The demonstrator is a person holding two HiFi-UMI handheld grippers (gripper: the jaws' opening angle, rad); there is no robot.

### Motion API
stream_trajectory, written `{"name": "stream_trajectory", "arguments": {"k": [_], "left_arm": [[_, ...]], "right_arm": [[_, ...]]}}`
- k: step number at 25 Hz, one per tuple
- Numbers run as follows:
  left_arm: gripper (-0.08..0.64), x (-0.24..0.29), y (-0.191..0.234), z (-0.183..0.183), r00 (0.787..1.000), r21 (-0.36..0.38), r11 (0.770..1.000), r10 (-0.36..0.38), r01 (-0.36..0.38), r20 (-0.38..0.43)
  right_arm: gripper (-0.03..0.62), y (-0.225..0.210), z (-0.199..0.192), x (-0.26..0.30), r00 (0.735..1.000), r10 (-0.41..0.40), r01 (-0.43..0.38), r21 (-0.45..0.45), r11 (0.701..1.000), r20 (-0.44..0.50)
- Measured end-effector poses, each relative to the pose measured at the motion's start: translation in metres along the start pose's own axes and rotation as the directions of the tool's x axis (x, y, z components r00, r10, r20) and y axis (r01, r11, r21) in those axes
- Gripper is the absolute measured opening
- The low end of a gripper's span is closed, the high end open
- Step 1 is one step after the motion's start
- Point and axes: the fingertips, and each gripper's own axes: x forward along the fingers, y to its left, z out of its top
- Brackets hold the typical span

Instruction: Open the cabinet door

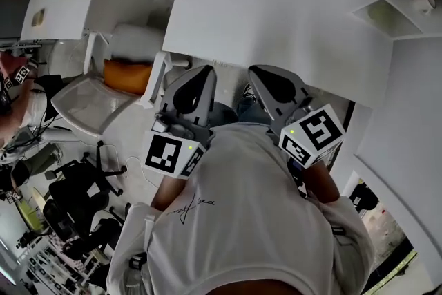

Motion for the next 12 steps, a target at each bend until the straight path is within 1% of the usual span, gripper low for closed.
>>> {"name": "stream_trajectory", "arguments": {"k": [2,4,6,8,10,12], "left_arm": [[0.015,0.008,0.004,-0.001,1.0,-0.009,1.0,-0.004,0.004,-0.009],[0.015,0.016,0.013,-0.001,1.0,-0.005,1.0,0.018,-0.018,-0.022],[0.015,0.023,0.026,0.004,0.998,0.061,0.996,0.063,-0.062,-0.023],[0.015,0.031,0.039,0.013,0.997,0.125,0.989,0.08,-0.079,0.002],[0.015,0.039,0.05,0.024,0.998,0.127,0.99,0.052,-0.056,0.034],[0.015,0.047,0.06,0.034,0.998,0.097,0.995,0.006,-0.012,0.061]], "right_arm": [[0.025,-0.011,0.001,0.003,1.0,-0.023,0.023,0.018,1.0,0.005],[0.025,-0.026,0.005,0.005,0.997,-0.076,0.076,0.038,0.996,0.016],[0.025,-0.036,0.013,0.008,0.992,-0.122,0.121,0.029,0.992,0.033],[0.025,-0.045,0.022,0.014,0.985,-0.164,0.163,0.019,0.986,0.054],[0.025,-0.05,0.033,0.022,0.975,-0.208,0.207,0.019,0.978,0.083],[0.025,-0.052,0.046,0.03,0.96,-0.254,0.254,0.012,0.967,0.115]]}}
